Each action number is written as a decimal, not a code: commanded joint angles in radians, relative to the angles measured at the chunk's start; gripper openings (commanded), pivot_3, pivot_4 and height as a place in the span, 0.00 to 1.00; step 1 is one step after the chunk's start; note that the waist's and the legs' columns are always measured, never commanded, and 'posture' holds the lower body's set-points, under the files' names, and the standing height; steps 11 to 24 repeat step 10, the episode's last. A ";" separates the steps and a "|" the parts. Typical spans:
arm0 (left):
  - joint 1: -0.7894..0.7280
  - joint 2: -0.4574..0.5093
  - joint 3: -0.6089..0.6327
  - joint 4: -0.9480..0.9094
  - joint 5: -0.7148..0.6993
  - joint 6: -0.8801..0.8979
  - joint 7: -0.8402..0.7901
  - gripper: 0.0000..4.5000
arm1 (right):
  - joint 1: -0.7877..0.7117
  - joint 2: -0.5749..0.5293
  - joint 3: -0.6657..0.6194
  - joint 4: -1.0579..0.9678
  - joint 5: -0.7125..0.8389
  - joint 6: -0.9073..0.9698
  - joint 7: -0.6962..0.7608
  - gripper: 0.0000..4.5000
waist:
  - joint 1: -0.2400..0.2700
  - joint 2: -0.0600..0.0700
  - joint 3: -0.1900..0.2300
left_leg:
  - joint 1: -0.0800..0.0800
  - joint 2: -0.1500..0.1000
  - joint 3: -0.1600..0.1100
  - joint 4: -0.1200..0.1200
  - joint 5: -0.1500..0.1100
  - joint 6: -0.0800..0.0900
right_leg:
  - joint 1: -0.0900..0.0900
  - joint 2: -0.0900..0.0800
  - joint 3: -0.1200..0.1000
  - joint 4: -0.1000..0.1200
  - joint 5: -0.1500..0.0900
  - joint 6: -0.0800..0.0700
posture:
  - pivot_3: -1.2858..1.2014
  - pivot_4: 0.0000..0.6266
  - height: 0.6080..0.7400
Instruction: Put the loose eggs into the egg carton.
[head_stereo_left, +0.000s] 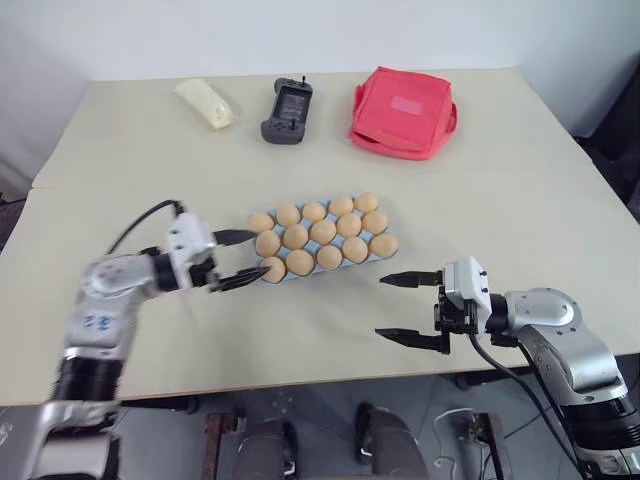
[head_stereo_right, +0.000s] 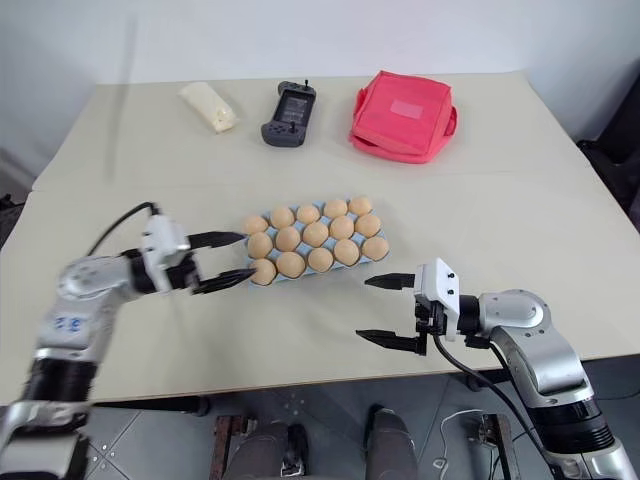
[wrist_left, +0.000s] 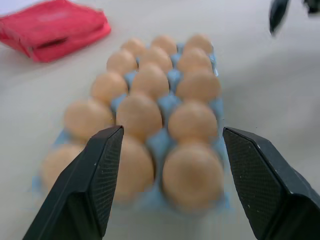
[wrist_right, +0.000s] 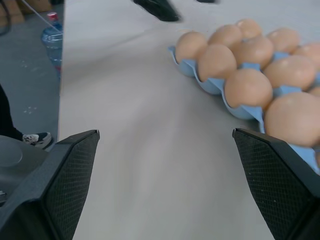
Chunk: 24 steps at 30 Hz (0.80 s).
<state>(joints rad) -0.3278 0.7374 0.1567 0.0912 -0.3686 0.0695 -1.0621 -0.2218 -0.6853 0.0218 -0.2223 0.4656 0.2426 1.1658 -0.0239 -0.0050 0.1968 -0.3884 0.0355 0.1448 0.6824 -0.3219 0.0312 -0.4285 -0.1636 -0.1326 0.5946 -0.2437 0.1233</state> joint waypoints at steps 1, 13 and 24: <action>0.073 0.044 0.107 0.008 -0.041 -0.027 -0.022 0.75 | -0.027 0.010 -0.036 0.026 0.009 -0.015 -0.020 1.00 | -0.002 0.000 0.000 | 0.000 0.000 0.000 0.000 0.000 0.000 | 0.000 0.000 0.000 0.000 0.000 0.000 | 0.52 0.24 1.00; 0.231 0.045 0.150 -0.049 -0.036 -0.025 0.018 0.75 | -0.054 0.037 -0.058 0.093 0.000 -0.048 -0.062 1.00 | 0.003 0.000 0.000 | 0.000 -0.001 0.000 0.000 -0.003 0.001 | 0.000 -0.002 0.000 0.000 0.000 0.000 | 0.52 0.24 1.00; 0.231 0.045 0.150 -0.049 -0.036 -0.025 0.018 0.75 | -0.054 0.037 -0.058 0.093 0.000 -0.048 -0.062 1.00 | 0.003 0.000 0.000 | 0.000 -0.001 0.000 0.000 -0.003 0.001 | 0.000 -0.002 0.000 0.000 0.000 0.000 | 0.52 0.24 1.00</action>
